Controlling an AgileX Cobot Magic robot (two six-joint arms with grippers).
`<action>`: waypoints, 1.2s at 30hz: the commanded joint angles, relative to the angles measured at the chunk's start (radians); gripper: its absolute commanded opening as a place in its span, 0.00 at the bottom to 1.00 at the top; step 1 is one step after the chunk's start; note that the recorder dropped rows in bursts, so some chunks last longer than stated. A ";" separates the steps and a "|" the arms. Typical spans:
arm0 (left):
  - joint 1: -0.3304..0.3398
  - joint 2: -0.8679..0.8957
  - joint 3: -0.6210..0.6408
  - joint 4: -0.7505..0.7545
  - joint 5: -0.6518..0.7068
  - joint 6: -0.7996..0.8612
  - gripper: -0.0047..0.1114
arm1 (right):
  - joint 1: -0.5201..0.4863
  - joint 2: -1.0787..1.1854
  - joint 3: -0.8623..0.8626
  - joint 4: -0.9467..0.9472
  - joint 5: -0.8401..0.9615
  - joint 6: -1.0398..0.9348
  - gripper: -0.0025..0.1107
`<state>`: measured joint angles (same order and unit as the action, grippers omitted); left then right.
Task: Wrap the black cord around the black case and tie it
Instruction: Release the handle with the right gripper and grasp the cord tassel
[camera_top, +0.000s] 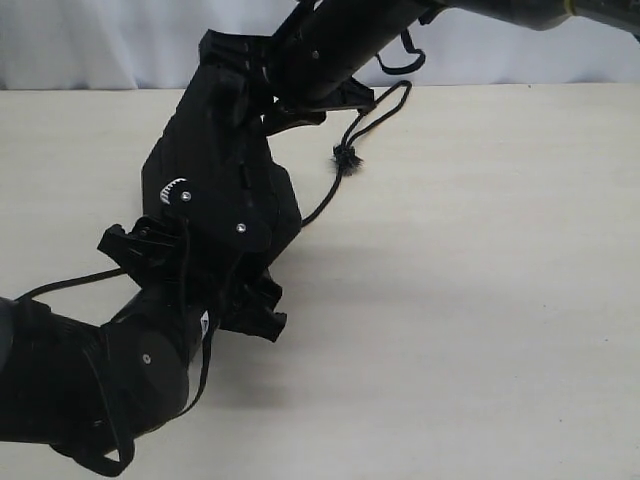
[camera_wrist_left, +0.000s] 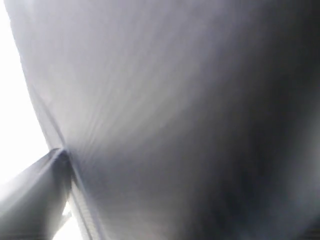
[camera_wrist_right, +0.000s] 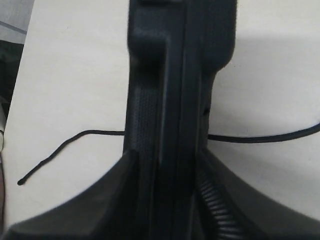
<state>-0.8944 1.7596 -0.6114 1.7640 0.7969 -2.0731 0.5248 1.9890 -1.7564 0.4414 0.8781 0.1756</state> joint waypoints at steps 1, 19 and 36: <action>0.011 -0.003 -0.001 -0.020 -0.029 -0.021 0.04 | -0.004 -0.027 -0.005 -0.066 0.077 -0.006 0.58; 0.009 -0.062 0.040 -0.020 -0.152 -0.021 0.04 | -0.232 0.202 -0.128 -0.435 -0.014 0.024 0.51; 0.009 -0.172 0.080 -0.024 -0.255 0.031 0.04 | -0.231 0.564 -0.424 -0.431 -0.097 0.118 0.50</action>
<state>-0.8834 1.5929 -0.5370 1.7386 0.6142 -2.0254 0.2956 2.5425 -2.1756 0.0135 0.8192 0.2781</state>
